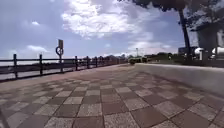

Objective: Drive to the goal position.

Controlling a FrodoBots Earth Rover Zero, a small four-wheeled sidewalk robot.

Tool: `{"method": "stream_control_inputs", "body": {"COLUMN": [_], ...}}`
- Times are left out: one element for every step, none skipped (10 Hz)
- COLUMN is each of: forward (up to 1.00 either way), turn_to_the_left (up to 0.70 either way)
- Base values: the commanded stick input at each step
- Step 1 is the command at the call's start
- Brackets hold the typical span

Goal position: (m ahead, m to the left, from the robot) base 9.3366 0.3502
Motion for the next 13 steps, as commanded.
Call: {"method": "stream_control_inputs", "body": {"forward": [0.45, 0.45, 0.45, 0.45, 0.45, 0.45, 0.45, 0.45, 0.45, 0.45, 0.45, 0.45, 0.45], "turn_to_the_left": [0.0, 0.0, 0.0, 0.0, 0.0, 0.0, 0.0, 0.0, 0.0, 0.0, 0.0, 0.0, 0.0]}}
